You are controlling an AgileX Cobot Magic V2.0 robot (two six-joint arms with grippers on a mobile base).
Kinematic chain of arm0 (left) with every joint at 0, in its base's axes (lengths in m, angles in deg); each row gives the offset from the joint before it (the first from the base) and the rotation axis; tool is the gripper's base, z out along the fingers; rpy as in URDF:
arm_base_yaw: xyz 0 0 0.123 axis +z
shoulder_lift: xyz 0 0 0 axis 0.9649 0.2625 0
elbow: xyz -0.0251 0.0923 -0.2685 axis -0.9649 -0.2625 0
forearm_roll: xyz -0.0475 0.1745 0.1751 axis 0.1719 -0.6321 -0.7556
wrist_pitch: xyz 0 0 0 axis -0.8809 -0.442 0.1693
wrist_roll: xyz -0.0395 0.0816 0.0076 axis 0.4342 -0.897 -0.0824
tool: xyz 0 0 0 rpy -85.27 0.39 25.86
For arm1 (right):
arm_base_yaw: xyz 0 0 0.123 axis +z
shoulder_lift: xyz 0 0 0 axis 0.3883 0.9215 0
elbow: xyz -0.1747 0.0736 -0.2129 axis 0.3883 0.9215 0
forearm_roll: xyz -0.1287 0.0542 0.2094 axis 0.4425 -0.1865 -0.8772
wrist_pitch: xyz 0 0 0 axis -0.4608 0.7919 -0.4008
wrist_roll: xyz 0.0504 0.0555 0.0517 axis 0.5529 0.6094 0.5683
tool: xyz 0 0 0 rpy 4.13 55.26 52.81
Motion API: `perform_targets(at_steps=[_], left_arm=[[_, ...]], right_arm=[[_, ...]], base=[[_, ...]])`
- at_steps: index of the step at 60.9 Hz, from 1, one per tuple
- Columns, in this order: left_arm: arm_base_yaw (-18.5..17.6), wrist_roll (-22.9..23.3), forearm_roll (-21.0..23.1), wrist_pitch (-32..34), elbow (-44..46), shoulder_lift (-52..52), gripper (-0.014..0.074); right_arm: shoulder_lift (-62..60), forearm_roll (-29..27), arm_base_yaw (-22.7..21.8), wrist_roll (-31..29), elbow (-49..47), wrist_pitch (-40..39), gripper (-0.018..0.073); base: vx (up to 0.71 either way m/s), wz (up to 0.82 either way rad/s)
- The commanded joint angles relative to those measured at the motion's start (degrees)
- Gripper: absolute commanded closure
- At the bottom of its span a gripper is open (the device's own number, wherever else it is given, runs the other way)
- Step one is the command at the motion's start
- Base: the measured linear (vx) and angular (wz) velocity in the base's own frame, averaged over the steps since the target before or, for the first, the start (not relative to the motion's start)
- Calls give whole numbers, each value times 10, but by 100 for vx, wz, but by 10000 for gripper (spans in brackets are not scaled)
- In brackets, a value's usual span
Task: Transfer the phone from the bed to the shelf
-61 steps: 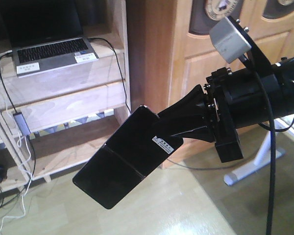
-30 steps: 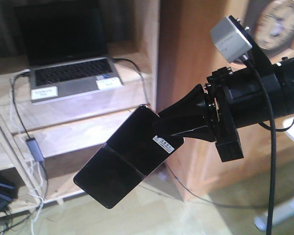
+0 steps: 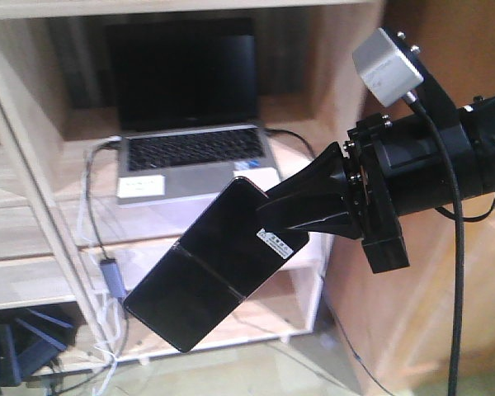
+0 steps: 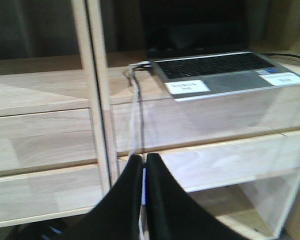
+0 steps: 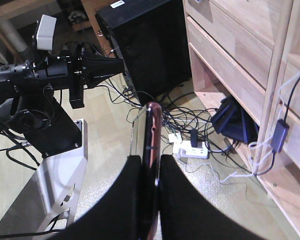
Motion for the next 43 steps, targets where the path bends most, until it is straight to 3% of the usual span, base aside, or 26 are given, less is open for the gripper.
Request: perform_targets(at_steps=[1,43], left_arm=[[-3,2,6,42,-1,-4,596],[-3,2,6,42,-1,-4,596]], right_arm=[[-17,-54,0,-4,-15,35,561],[-17,-54,0,-4,-15,35,561]], base=[[24,30],[23,10]])
